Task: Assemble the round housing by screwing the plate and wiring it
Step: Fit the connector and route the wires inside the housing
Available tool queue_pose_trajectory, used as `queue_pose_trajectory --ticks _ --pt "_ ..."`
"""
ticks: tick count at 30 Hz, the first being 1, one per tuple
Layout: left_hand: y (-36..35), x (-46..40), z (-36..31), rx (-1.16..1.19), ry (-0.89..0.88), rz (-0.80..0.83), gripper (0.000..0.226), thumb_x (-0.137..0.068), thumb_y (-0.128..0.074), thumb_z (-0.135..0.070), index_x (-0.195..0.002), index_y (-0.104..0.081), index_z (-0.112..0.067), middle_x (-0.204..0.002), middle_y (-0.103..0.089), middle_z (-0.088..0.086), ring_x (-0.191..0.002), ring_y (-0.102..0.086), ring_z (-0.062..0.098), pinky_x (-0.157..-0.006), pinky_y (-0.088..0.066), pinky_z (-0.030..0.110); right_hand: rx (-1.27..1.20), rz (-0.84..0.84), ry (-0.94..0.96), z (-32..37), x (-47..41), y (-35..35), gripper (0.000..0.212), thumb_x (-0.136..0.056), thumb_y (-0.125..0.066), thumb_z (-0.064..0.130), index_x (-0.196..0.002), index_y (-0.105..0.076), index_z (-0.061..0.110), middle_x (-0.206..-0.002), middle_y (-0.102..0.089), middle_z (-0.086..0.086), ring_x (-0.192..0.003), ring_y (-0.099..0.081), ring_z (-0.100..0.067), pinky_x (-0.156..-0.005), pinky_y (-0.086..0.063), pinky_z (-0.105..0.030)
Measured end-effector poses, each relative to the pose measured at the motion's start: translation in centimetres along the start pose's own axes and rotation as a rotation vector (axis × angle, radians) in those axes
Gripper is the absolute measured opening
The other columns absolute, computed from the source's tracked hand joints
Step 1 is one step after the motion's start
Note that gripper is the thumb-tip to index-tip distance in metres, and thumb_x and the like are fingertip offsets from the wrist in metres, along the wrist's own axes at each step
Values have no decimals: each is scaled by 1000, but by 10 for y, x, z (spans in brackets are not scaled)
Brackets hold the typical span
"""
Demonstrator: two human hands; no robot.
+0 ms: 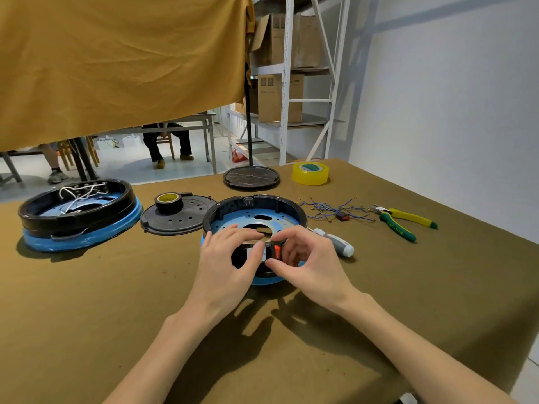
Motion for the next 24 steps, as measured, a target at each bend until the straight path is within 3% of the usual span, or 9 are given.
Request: queue_pose_trajectory --ticks 3,6,9,12,18,22,24 --pt "-2 -1 -11 29 -22 -18 21 -89 -55 -62 -104 -65 -51 -107 -59 -39 -122 -42 -18 -123 -15 42 -24 26 23 5 -1 -6 35 -83 -84 23 -116 -71 25 -85 -71 6 -74 -68 -21 -65 -60 -33" --pt "0 -3 -9 57 12 -14 10 -91 -68 -49 -95 -63 -56 -100 -63 -36 -116 -48 -14 -117 -29 54 -42 31 55 11 -1 -7 39 -85 -82 19 -121 -69 26 -84 -70 4 -74 -67 -22 -64 -59 -33" --pt "5 -5 -7 69 14 12 12 -93 -67 -44 -90 -64 -55 -95 -67 -35 -110 -51 -14 -112 -33 58 -36 -10 60 12 -3 -2 41 -85 -82 13 -122 -67 23 -82 -67 7 -73 -66 -21 -63 -56 -26" --pt "5 -6 -8 124 3 53 6 -95 -66 -43 -95 -72 -45 -97 -68 -33 -104 -61 -4 -107 -40 61 -60 -75 33 9 -3 4 32 -84 -83 12 -114 -72 18 -83 -69 8 -74 -67 -19 -66 -56 -25" --pt "11 -5 -14 62 -98 39 19 -86 -73 -44 -103 -74 -36 -97 -71 -26 -103 -63 3 -105 -42 48 -226 -128 -106 -7 -3 9 24 -86 -80 5 -108 -76 11 -92 -78 2 -84 -76 -18 -76 -63 -30" --pt "14 0 -24 -122 -240 -17 21 -83 -74 -40 -100 -76 -29 -98 -73 -18 -100 -61 2 -105 -32 28 -380 -43 -226 -15 -2 2 22 -91 -72 1 -110 -76 13 -90 -78 -1 -80 -73 -14 -72 -59 -24" --pt "15 1 -26 -157 -263 -33 21 -82 -75 -38 -99 -77 -26 -99 -75 -13 -100 -61 5 -104 -31 28 -576 28 -327 -20 -1 -6 21 -92 -72 11 -112 -77 11 -86 -74 -7 -73 -67 -17 -68 -58 -25"
Point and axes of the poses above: each hand's wrist, its own x-axis away from the middle knuckle, its own y-axis out of the back of the hand, z = x × y, the point moved 9 cm from there along -x, towards the middle knuckle
